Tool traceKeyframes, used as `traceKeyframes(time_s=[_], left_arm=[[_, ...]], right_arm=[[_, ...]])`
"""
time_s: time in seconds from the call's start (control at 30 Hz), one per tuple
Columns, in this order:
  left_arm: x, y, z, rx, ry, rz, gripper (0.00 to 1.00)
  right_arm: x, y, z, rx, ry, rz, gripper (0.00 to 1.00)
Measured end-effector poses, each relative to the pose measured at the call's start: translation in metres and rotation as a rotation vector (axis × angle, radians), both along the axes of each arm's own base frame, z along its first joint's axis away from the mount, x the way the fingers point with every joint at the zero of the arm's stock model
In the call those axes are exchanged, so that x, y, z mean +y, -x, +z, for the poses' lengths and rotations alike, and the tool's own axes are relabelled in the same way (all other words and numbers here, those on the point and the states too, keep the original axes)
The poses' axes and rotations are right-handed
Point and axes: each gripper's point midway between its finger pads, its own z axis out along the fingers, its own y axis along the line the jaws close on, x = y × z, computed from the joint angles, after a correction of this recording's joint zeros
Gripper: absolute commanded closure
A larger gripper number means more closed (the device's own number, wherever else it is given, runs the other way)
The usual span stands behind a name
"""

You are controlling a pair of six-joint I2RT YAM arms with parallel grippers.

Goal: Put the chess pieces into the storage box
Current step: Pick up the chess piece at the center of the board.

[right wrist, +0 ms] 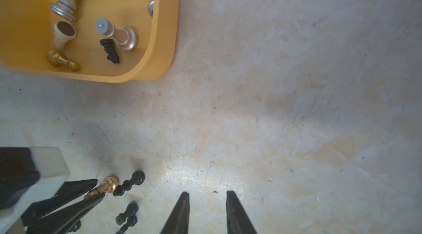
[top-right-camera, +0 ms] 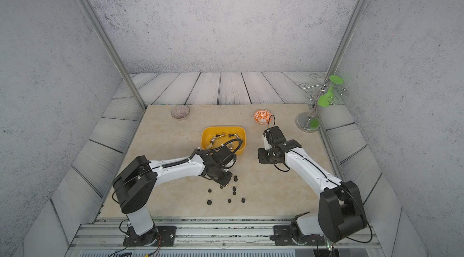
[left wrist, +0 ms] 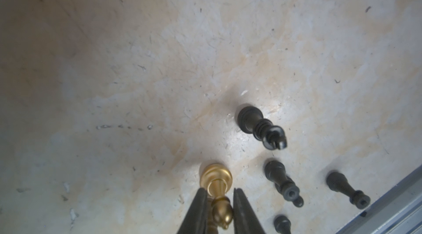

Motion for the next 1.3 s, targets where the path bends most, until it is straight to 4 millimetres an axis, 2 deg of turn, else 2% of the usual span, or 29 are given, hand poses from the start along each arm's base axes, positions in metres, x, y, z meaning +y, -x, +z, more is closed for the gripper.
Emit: traceKeyframes(time_s=[0.1,0.4,0.73,0.87,0.97,1.1,1.3], left_arm=[[0.000,0.000,0.000,0.000,0.000,0.000,0.76],[0.000,0.000,0.000,0.001,0.001,0.002,0.86],[0.001,-0.001,0.000,-0.003,-0.004,0.007,0.86],[0.005,-0.007,0.011,-0.021,-0.011,0.014,0.86],[0.003,-0.022,0.034,-0.065,0.029,0.035,0.87],[0.006,-0.055,0.068,-0.136,0.096,0.092,0.87],[0.031,-0.105,0.093,-0.201,0.133,0.187,0.85]], right_arm=[[0.000,0.000,0.000,-0.001,-0.001,0.000,0.69],[-0.001,0.003,-0.005,0.014,-0.002,0.001,0.69],[-0.001,0.003,-0.005,0.014,-0.002,0.000,0.69],[-0.002,0.003,-0.005,0.014,-0.002,-0.003,0.69],[-0.003,0.004,-0.005,0.014,-0.003,-0.005,0.69],[-0.004,0.005,-0.002,0.002,-0.007,-0.007,0.69],[-0.004,0.005,0.006,-0.023,-0.017,-0.008,0.69]])
